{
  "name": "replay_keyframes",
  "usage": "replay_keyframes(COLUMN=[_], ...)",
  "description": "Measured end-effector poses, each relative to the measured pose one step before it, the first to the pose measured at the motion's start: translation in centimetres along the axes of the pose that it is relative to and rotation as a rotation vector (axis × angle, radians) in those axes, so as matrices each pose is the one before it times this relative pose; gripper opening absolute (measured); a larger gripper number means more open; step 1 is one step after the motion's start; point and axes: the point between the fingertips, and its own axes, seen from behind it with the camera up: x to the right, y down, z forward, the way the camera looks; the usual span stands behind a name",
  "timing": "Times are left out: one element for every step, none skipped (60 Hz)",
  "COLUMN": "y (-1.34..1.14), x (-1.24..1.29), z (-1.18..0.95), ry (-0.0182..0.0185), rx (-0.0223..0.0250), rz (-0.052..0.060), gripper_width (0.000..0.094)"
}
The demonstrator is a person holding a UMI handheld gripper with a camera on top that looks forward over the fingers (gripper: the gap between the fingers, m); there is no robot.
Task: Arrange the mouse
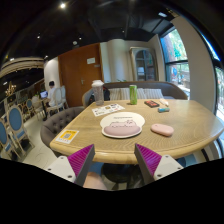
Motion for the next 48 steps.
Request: replay_keyframes(y=[-0.653, -0.035, 0.598, -0.065, -0.097, -0.117, -0.261, -0.179, -0.039, -0.082, -0.075, -0.056, -0.030, 0.091, -0.017, 0.003, -0.037, -0.027, 0.029, 0.081, 0.080, 0.161, 0.019, 0.053, 0.025, -0.010, -0.034, -0.047, 0.046, -0.026, -0.005, 0.028, 0.056, 0.115, 0.045, 0.015, 0.014, -0.002, -0.016, 0.044, 0.016, 0.019, 0.047, 0.122, 0.146, 0.134, 0.134, -0.340], x=[0.710, 0.222, -0.249, 0.414, 0.449, 0.457, 0.534, 0.957, 0.451, 0.485, 0.506, 0.485, 0.497, 0.095, 0.915, 0.616, 0.630, 0.650, 0.658, 0.655, 0.672, 0.153, 1.165, 0.674, 0.622, 0.598, 0.557, 0.533, 0.462, 0.526, 0.506, 0.492, 0.459, 0.172, 0.420, 0.306, 0.301, 0.285, 0.271, 0.104, 0.319, 0.255, 0.284, 0.274, 0.259, 0.276, 0.263, 0.184], z=[-0.551, 0.025, 0.578, 0.020, 0.021, 0.015, 0.037, -0.149, -0.017, 0.069, 0.025, 0.083, 0.096, 0.364, 0.080, 0.135, 0.161, 0.163, 0.180, 0.196, 0.260, 0.461, 0.203, 0.265, 0.287, 0.339, 0.348, 0.349, 0.642, 0.378, 0.352, 0.373, 0.372, 0.540, 0.496, 0.381, 0.405, 0.404, 0.381, 0.582, 0.249, 0.379, 0.378, 0.358, 0.356, 0.340, 0.343, 0.302], ry=[0.00212, 0.00507, 0.00771, 0.00734, 0.00737, 0.00689, 0.00682, 0.00445, 0.00726, 0.00769, 0.00693, 0.00661, 0.00657, 0.01218, 0.00615, 0.00900, 0.00939, 0.00954, 0.01005, 0.01129, 0.01193, 0.01585, 0.00703, 0.01089, 0.01015, 0.00885, 0.00774, 0.00748, 0.00791, 0.00813, 0.00816, 0.00789, 0.00735, 0.00754, 0.00151, 0.00142, 0.00150, 0.00132, 0.00174, 0.00363, 0.00051, 0.00107, 0.00108, 0.00093, 0.00138, 0.00188, 0.00109, -0.00210], rx=[-0.00189, -0.00025, 0.00056, -0.00103, -0.00074, 0.00016, -0.00061, 0.00000, 0.00061, 0.00026, 0.00011, 0.00079, 0.00067, 0.00139, -0.00097, 0.00002, 0.00067, 0.00070, -0.00039, -0.00211, -0.00339, -0.00122, -0.00575, -0.00365, -0.00253, -0.00137, 0.00031, 0.00072, 0.00324, -0.00035, -0.00107, -0.00233, -0.00336, -0.00193, -0.00233, -0.00118, -0.00118, -0.00285, -0.00258, -0.00194, -0.00198, -0.00302, -0.00455, -0.00716, -0.00805, -0.00765, -0.00790, 0.00959], rz=[-0.0029, -0.0007, 0.0010, 0.0003, 0.0008, 0.0008, 0.0006, 0.0007, 0.0005, -0.0003, -0.0013, -0.0025, -0.0029, -0.0014, -0.0021, -0.0022, -0.0032, -0.0044, -0.0050, -0.0048, -0.0039, -0.0043, -0.0034, -0.0040, -0.0039, -0.0036, -0.0038, -0.0036, -0.0041, -0.0040, -0.0049, -0.0050, -0.0053, -0.0067, -0.0061, -0.0069, -0.0057, -0.0052, -0.0041, -0.0036, -0.0025, -0.0019, -0.0016, -0.0019, -0.0025, -0.0033, -0.0039, 0.0053], gripper_width=[0.0837, 0.0833, 0.0832, 0.0830, 0.0831, 0.0830, 0.0830, 0.0830, 0.0831, 0.0830, 0.0830, 0.0830, 0.0829, 0.0829, 0.0830, 0.0828, 0.0830, 0.0831, 0.0829, 0.0830, 0.0830, 0.0831, 0.0831, 0.0832, 0.0832, 0.0831, 0.0829, 0.0827, 0.0828, 0.0826, 0.0827, 0.0826, 0.0827, 0.0826, 0.0827, 0.0827, 0.0823, 0.0818, 0.0818, 0.0817, 0.0817, 0.0817, 0.0816, 0.0817, 0.0816, 0.0817, 0.0819, 0.0819])
